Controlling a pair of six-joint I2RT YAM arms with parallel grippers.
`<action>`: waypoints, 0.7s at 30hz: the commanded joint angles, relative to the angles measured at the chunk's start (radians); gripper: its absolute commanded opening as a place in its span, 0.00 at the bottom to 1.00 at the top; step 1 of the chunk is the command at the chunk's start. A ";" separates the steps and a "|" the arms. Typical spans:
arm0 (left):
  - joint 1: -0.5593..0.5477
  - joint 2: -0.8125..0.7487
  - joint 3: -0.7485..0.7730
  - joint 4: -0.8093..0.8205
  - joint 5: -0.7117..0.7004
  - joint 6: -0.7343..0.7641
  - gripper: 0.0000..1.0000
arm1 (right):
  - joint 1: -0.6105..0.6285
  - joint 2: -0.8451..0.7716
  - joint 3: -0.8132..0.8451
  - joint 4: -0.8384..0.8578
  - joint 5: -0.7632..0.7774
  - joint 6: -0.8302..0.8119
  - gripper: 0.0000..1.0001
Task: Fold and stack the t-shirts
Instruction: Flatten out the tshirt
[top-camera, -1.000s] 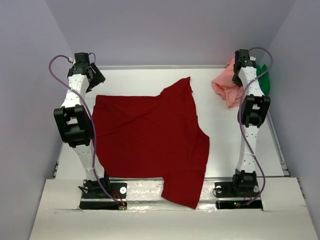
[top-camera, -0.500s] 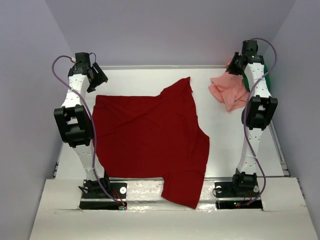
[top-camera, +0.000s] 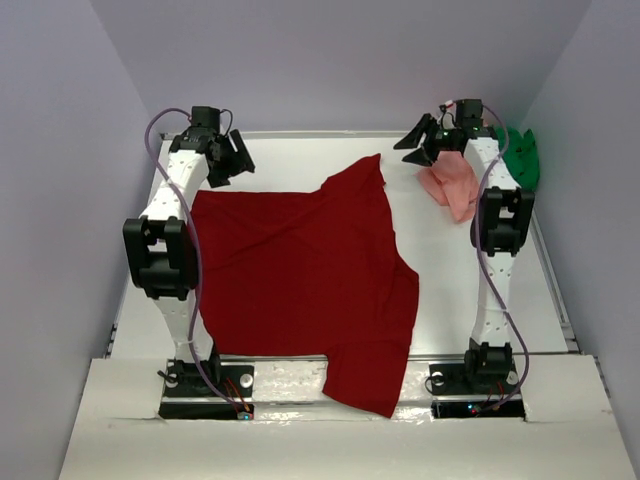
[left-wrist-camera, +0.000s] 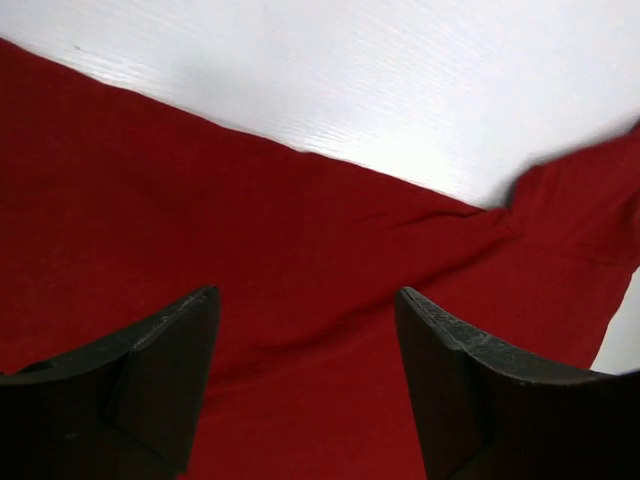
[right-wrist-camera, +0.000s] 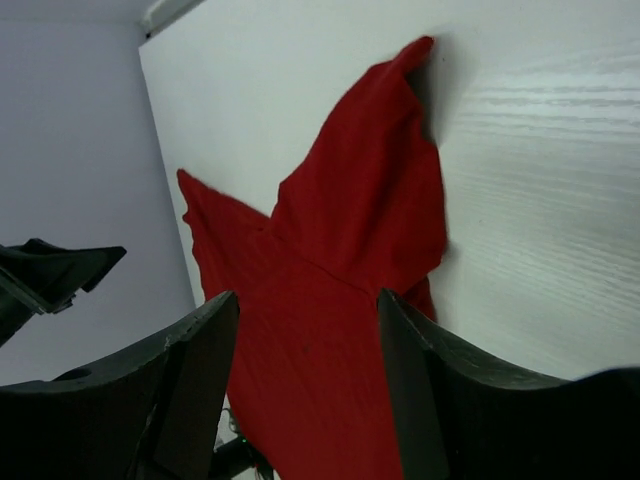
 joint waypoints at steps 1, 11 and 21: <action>0.085 -0.055 -0.002 -0.031 0.036 0.022 0.80 | 0.029 0.044 0.067 0.049 -0.090 0.033 0.63; 0.203 -0.041 0.049 -0.059 0.025 0.024 0.80 | 0.048 0.159 0.109 0.133 -0.062 0.069 0.63; 0.378 0.019 0.046 -0.031 0.073 0.004 0.80 | 0.048 0.188 0.149 0.202 0.025 0.047 0.63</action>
